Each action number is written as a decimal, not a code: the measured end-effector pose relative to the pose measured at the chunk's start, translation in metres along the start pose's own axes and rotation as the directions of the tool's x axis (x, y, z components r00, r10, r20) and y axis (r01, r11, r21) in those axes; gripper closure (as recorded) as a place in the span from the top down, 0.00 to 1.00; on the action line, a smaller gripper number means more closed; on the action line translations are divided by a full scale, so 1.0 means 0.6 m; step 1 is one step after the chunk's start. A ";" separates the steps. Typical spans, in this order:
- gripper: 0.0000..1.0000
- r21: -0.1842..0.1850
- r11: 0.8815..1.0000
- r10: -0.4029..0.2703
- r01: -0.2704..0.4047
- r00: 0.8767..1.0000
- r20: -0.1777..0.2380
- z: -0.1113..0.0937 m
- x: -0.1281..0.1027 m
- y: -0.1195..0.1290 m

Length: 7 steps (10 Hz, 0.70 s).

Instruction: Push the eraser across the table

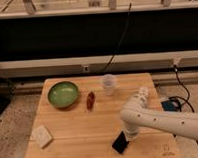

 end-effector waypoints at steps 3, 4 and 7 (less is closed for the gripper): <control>0.01 -0.001 1.000 0.002 -0.002 1.000 0.002 -0.001 -0.001 0.000; 0.01 -0.001 1.000 0.001 -0.001 1.000 0.002 -0.001 -0.001 0.000; 0.01 -0.016 0.999 -0.042 0.042 0.999 -0.007 -0.001 -0.043 -0.003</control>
